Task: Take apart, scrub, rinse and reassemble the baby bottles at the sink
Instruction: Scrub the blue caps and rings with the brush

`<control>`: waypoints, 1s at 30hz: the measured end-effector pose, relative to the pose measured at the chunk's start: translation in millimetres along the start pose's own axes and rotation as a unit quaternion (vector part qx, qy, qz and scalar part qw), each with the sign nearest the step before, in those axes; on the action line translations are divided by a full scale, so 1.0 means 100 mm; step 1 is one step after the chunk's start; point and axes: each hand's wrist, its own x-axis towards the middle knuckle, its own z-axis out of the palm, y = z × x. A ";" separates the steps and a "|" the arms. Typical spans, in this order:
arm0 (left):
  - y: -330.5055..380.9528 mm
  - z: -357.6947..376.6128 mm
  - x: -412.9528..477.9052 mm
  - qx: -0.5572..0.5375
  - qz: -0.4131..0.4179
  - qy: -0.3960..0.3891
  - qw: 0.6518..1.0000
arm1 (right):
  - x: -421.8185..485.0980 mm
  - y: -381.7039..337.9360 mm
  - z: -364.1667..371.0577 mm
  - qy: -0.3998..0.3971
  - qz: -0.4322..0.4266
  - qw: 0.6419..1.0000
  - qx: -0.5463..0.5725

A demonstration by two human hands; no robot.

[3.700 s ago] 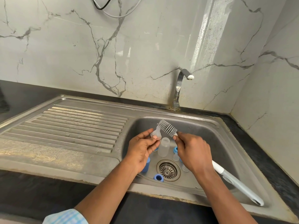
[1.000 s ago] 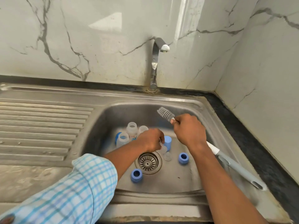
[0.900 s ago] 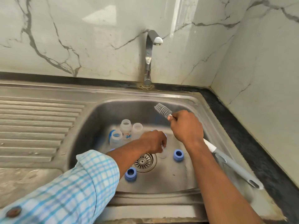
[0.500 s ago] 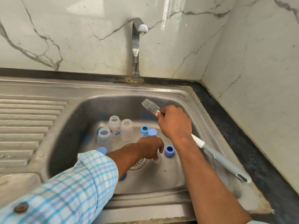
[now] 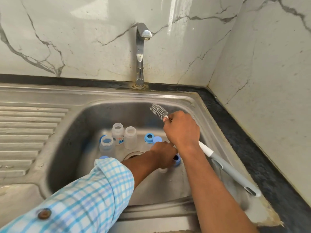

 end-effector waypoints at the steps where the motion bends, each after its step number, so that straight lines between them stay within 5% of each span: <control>1: 0.04 -0.01 0.00 -0.026 -0.001 -0.004 1.000 | -0.01 -0.01 0.00 -0.003 0.000 1.000 0.000; 8: 0.17 -0.11 -0.02 -0.089 -0.018 -0.009 0.996 | -0.04 -0.03 -0.04 -0.009 -0.013 1.000 -0.017; 14: -0.11 -0.51 -0.31 -0.186 -0.020 0.062 0.980 | -0.05 -0.09 -0.11 0.033 -0.031 0.999 -0.003; 16: -0.31 -0.70 -0.54 -0.349 -0.073 0.128 0.925 | -0.07 -0.13 -0.17 0.054 -0.055 0.997 0.009; 20: -0.71 -0.93 -1.17 -0.684 -0.138 0.195 0.689 | -0.13 -0.21 -0.24 0.087 -0.126 0.987 0.053; 22: -0.86 -0.91 -1.38 -0.749 -0.135 0.199 0.617 | -0.16 -0.25 -0.25 0.089 -0.158 0.982 0.056; 26: -1.00 -0.89 -1.49 -0.791 -0.112 0.223 0.559 | -0.23 -0.26 -0.25 0.045 -0.199 0.979 0.010; 30: -0.99 -0.90 -1.42 -0.778 -0.102 0.225 0.577 | -0.24 -0.27 -0.22 0.028 -0.216 0.976 -0.008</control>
